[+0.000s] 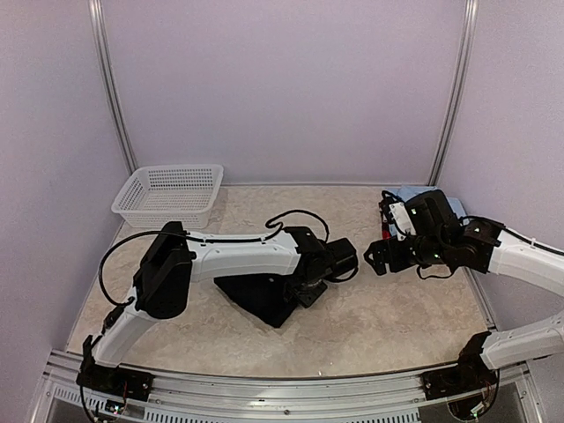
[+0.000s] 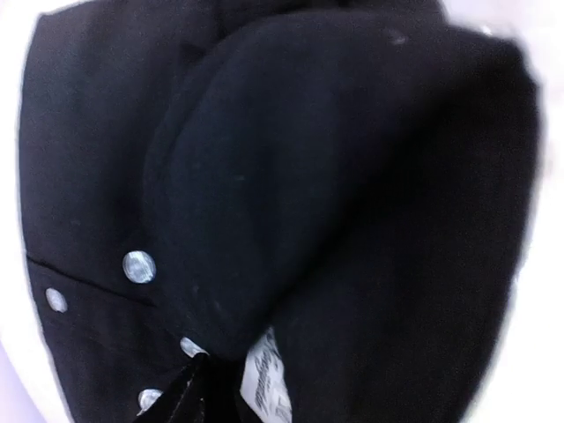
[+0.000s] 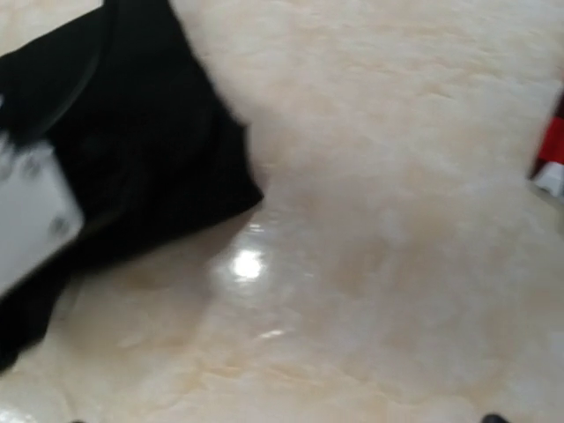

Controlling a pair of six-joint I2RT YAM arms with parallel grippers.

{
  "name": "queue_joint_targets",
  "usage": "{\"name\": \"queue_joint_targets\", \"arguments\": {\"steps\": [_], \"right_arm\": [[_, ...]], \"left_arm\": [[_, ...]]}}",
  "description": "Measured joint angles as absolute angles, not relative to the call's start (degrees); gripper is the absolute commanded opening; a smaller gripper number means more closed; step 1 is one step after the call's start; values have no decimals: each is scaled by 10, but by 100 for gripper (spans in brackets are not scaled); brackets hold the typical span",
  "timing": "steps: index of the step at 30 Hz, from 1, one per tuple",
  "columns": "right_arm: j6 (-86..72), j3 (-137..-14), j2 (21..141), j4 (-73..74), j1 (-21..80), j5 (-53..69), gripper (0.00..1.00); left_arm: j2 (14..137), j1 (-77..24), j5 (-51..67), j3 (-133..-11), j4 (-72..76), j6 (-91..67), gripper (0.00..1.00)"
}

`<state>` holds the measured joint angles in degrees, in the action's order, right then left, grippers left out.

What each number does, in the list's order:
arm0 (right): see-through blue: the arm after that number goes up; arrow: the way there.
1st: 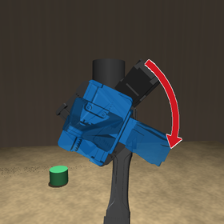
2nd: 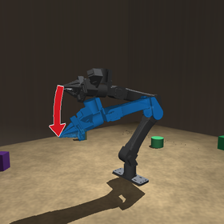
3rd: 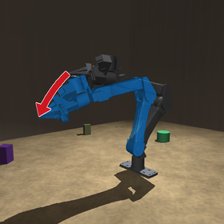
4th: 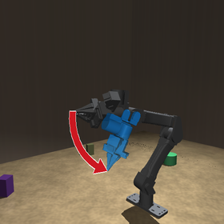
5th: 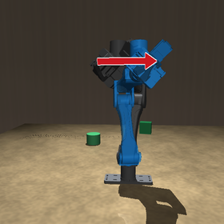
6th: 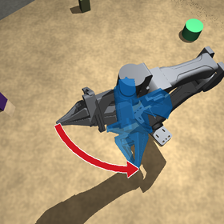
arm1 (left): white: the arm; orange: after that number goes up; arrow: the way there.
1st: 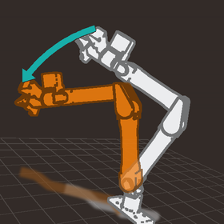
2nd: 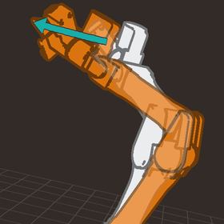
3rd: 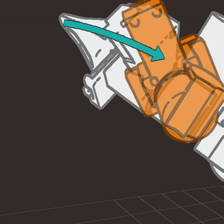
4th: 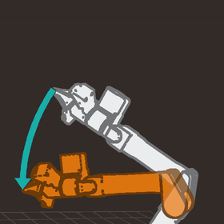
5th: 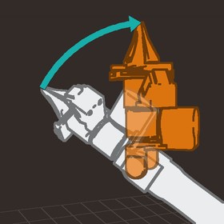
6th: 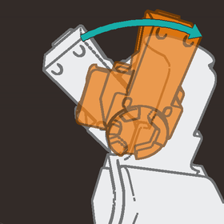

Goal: Fold and stack the long sleeve shirts
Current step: Turn over the square-folded shirt at the center of the board, then rotate the square-folded shirt at the center of the board.

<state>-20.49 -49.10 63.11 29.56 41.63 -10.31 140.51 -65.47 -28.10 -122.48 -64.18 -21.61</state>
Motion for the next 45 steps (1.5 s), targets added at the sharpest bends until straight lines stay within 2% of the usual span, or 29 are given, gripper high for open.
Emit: {"name": "queue_joint_targets", "arguments": {"steps": [2, 8, 15, 22, 30, 36, 45], "right_arm": [[-211, -491, 624, 306, 406, -114, 95], [-228, -491, 613, 326, 388, -133, 96], [-234, -487, 623, 325, 388, -112, 94], [-266, -434, 655, 246, 393, -22, 92], [-324, -425, 769, 147, 454, 32, 93], [-365, -436, 848, 99, 476, 49, 94], [-406, -454, 912, 22, 476, 90, 94]], "left_arm": [[1392, -664, -267, -1192, -612, -203, 73], [1296, -672, -205, -1080, -517, -183, 88], [1152, -661, -168, -971, -399, -175, 99], [1040, -549, -67, -796, -278, -209, 99], [966, -428, 20, -618, -185, -249, 99], [960, -369, 65, -585, -130, -259, 99], [1000, -338, 112, -578, -66, -266, 99]]}}
